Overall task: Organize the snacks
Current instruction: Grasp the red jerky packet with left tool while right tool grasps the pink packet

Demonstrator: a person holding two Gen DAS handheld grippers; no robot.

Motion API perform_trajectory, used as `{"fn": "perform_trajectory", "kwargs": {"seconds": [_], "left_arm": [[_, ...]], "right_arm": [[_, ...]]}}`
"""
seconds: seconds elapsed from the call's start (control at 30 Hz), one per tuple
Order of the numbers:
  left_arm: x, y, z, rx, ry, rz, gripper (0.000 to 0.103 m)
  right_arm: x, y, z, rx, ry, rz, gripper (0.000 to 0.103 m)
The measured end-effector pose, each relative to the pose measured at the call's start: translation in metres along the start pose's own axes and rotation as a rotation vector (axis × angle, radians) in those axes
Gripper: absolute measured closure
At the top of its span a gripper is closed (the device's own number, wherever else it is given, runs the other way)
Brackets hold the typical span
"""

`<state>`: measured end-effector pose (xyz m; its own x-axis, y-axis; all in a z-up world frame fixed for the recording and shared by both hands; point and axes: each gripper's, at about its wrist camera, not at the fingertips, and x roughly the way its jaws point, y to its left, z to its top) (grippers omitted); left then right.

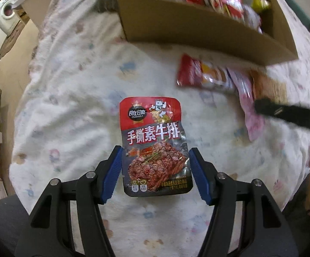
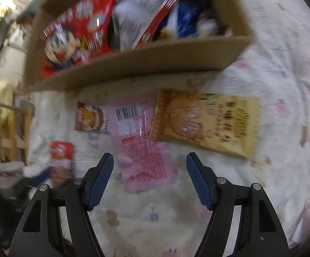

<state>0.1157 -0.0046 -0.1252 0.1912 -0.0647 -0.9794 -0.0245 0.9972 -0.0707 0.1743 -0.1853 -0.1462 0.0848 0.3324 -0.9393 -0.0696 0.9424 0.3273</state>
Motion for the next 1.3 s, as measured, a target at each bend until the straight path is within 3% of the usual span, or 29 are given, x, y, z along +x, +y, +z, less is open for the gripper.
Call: {"fn": "perform_trajectory", "kwargs": {"seconds": [0.1,0.2,0.3,0.37,0.43,1.03,1.3], "left_arm": [[-0.007,0.006,0.003,-0.022,-0.022,-0.010,0.045],[-0.013,0.018,0.011,-0.033,-0.032,-0.019,0.045],[-0.013,0.018,0.006,-0.039,-0.032,-0.023,0.044],[-0.014,0.023,-0.002,-0.044,-0.030,-0.026,0.045],[-0.016,0.020,0.002,-0.043,-0.027,-0.024,0.045],[-0.011,0.007,0.009,0.004,-0.048,0.015,0.045],[-0.007,-0.001,0.006,0.028,-0.058,0.054,0.045]], "right_arm": [[0.019,0.008,0.006,-0.025,0.026,-0.025,0.028],[0.028,0.017,0.012,-0.050,0.007,-0.020,0.015],[0.036,0.027,0.011,-0.096,0.001,-0.067,0.015],[0.036,0.033,0.009,-0.124,-0.009,-0.086,0.020],[0.032,0.034,0.008,-0.135,-0.015,-0.088,0.041],[-0.008,0.017,-0.057,-0.141,0.026,0.068,0.044],[-0.032,-0.001,-0.068,-0.138,-0.009,0.133,0.044]]}}
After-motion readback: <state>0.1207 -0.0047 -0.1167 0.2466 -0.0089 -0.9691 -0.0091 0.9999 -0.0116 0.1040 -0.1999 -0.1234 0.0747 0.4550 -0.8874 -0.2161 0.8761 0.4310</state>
